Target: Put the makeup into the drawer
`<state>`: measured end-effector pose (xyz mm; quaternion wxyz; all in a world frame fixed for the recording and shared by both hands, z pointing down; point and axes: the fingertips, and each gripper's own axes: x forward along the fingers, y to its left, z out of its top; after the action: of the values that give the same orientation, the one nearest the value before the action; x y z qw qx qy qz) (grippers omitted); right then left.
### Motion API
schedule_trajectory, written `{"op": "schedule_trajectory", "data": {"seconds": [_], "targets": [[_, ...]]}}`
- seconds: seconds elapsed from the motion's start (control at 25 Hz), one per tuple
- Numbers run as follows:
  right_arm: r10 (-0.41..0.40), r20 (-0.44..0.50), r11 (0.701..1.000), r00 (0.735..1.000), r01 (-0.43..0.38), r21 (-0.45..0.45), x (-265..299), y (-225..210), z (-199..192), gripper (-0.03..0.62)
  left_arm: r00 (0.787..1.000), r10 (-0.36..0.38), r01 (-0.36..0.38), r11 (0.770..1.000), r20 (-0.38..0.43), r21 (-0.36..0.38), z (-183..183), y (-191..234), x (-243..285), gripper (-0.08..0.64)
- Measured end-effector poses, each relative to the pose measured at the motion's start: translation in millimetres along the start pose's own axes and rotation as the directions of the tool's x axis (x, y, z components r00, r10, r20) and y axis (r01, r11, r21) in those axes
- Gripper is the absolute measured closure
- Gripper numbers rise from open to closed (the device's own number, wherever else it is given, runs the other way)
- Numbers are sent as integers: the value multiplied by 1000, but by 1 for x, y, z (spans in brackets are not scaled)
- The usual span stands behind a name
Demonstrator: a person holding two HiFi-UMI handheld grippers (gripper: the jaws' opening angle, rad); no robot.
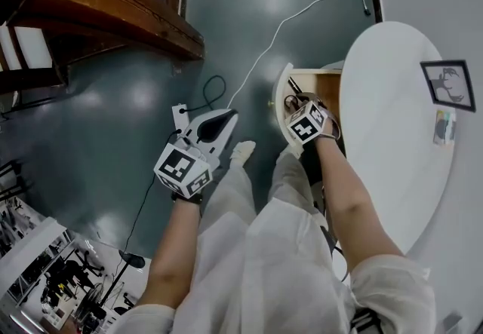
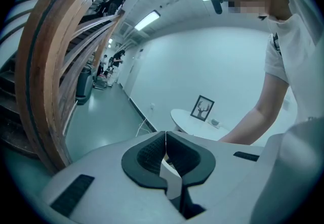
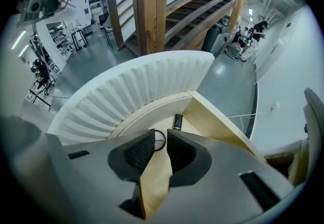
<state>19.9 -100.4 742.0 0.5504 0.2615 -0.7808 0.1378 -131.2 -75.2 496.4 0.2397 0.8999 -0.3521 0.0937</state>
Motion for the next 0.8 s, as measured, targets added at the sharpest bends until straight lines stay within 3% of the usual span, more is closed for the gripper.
{"op": "schedule_trajectory", "data": {"seconds": [0.12,0.44,0.8], "targets": [[-51,-2,998,999,51,39,-14,-3,2,558,1000,-8,8,1000,9,9,7,-3,-8,541],[-130,10,973,991,126,193,-55,-3,7,578,999,-32,31,999,18,37,18,-5,-25,541],[-235,89,909,968,187,371,-135,0,14,580,995,-97,95,991,24,98,43,-12,-35,542]]}}
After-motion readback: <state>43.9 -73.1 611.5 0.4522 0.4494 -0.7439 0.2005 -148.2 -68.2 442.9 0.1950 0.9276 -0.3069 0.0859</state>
